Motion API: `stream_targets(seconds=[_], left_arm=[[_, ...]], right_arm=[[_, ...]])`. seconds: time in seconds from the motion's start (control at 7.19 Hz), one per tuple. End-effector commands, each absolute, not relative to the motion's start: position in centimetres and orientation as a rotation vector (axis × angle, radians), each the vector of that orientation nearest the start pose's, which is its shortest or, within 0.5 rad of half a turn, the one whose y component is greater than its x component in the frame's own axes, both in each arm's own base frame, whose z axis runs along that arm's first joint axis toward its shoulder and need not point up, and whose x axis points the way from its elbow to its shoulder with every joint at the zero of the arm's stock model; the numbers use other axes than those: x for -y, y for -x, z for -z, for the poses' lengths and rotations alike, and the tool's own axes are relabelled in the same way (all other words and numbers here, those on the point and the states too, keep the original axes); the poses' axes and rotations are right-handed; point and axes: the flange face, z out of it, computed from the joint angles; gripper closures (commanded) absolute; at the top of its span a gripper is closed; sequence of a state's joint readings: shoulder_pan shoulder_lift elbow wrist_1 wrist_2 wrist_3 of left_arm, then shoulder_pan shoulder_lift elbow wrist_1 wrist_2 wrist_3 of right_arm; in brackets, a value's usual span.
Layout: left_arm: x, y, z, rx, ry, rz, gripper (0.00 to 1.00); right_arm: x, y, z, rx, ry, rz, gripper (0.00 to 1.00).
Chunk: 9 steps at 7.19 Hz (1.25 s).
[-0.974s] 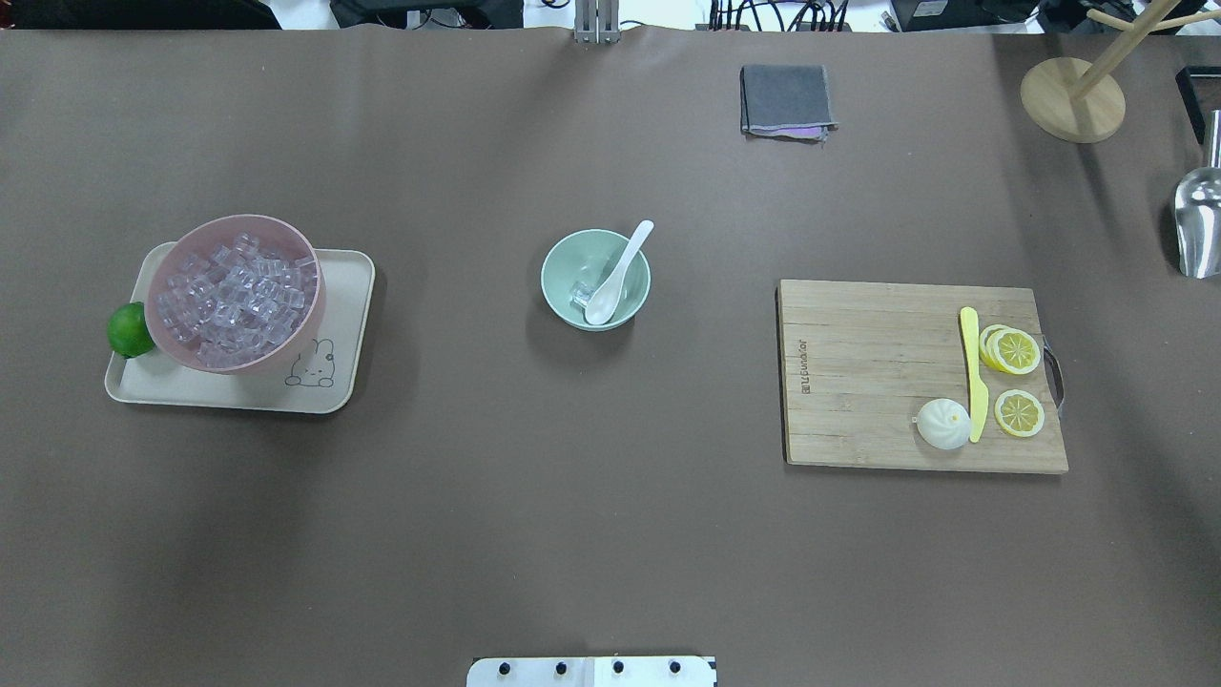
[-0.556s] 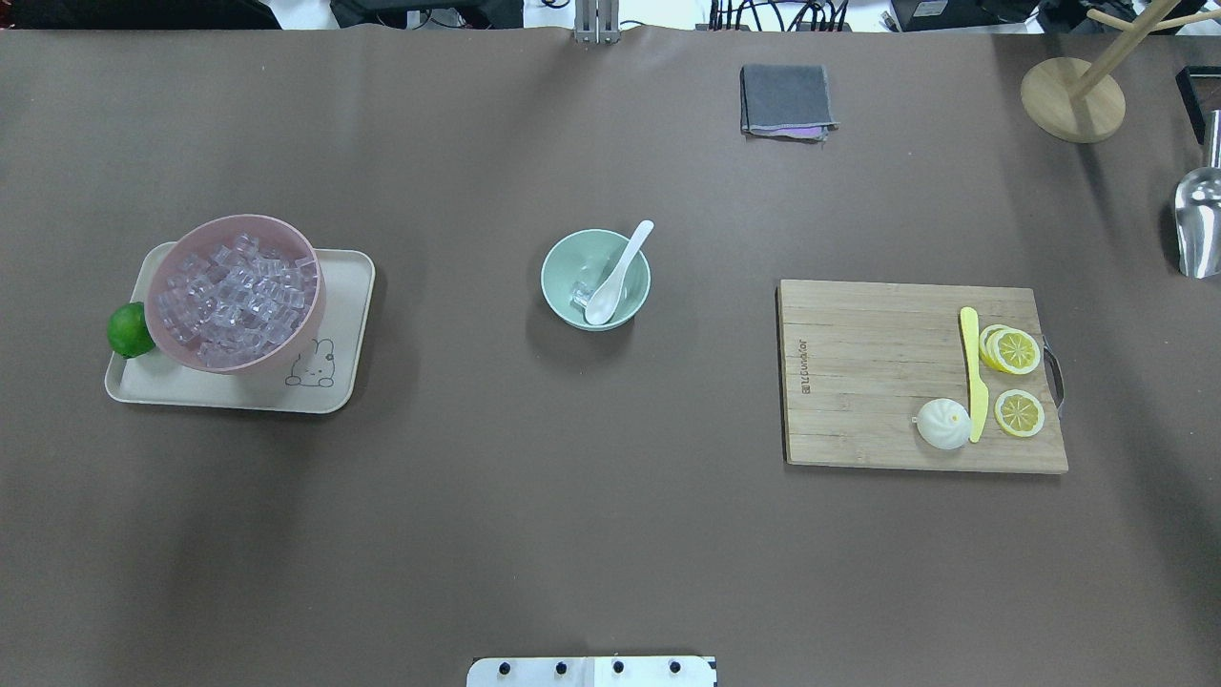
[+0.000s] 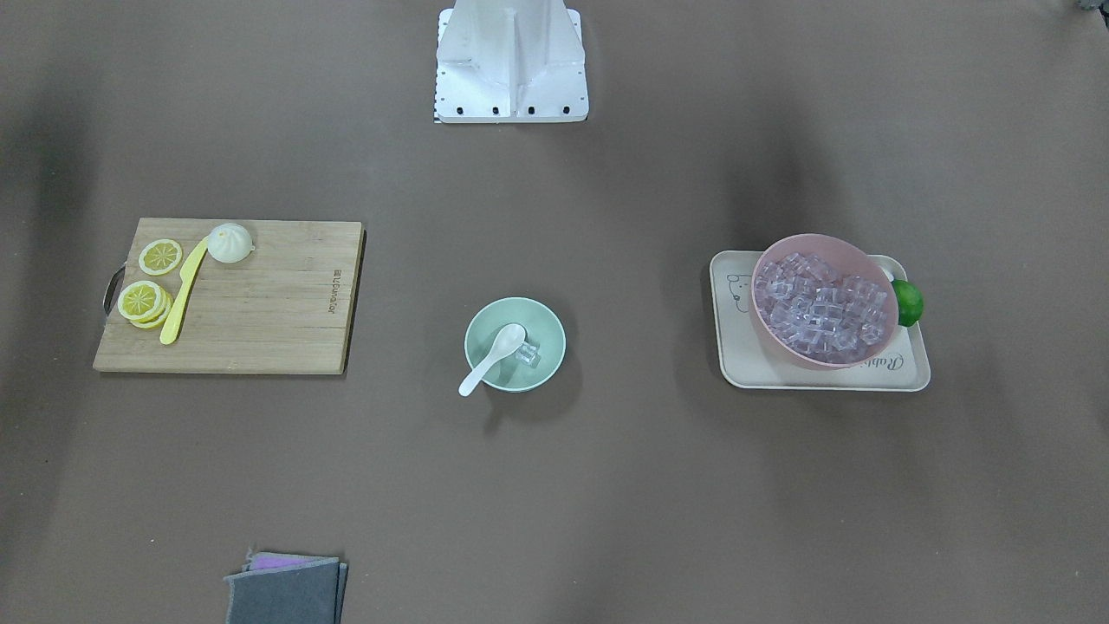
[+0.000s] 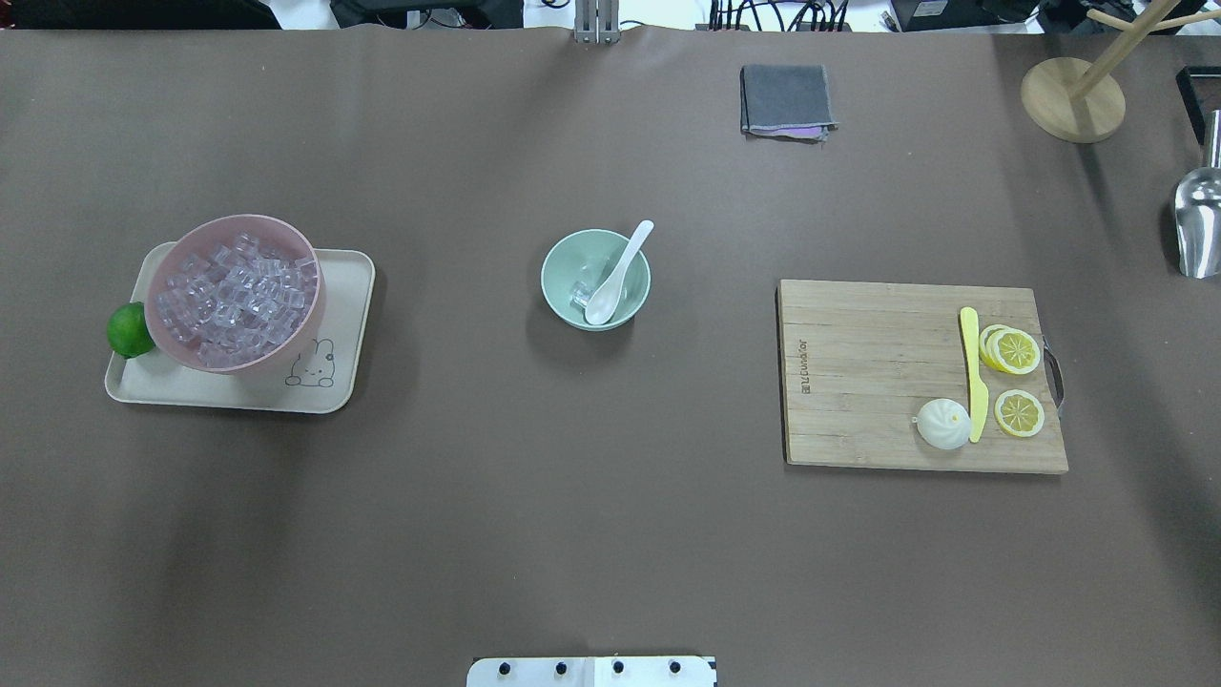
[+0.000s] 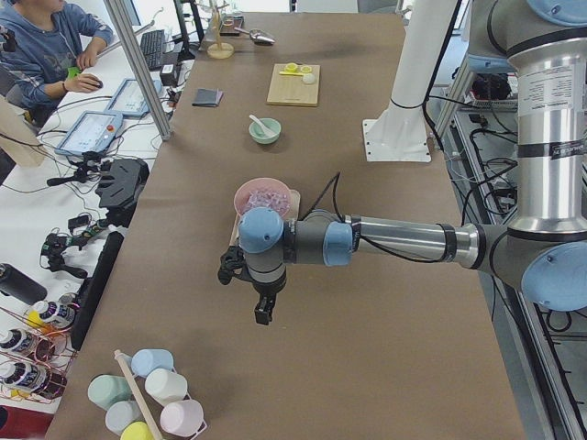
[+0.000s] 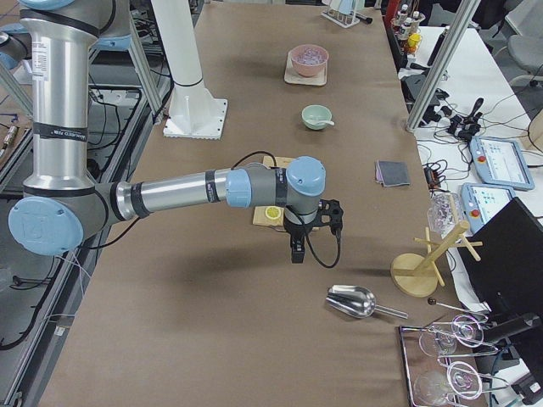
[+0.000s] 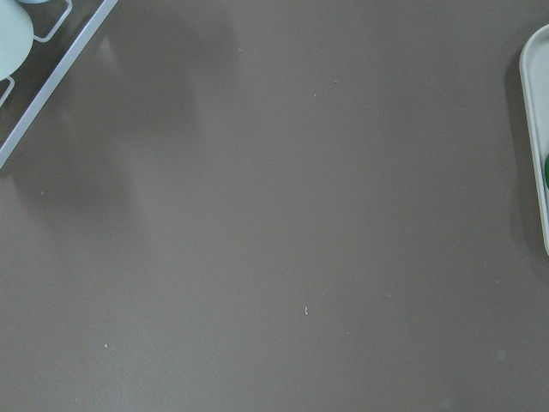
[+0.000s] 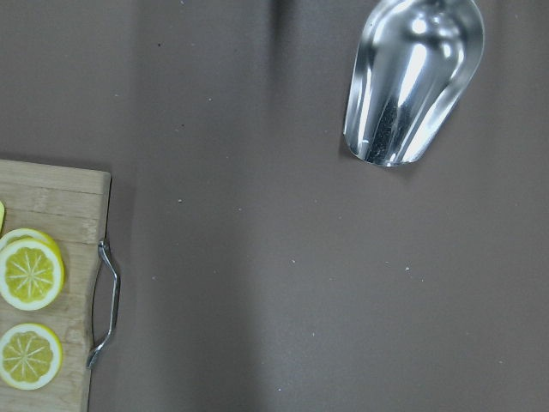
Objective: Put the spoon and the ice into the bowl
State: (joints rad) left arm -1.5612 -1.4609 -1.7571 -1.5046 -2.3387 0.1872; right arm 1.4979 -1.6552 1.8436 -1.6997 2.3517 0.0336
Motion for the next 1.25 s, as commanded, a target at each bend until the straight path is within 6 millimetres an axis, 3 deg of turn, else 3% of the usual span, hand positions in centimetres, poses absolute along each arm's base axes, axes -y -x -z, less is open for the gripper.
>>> stream_targets(seconds=[0.0, 1.11], left_arm=[[44.5, 6.0, -62.6, -0.766, -0.077, -0.19, 0.02], [44.8, 6.0, -61.0, -0.764, -0.115, -0.208, 0.02]], right_arm=[[45.7, -3.1, -59.3, 0.781, 0.014, 0.047, 0.0], [45.4, -4.1, -60.1, 0.781, 0.022, 0.019, 0.0]])
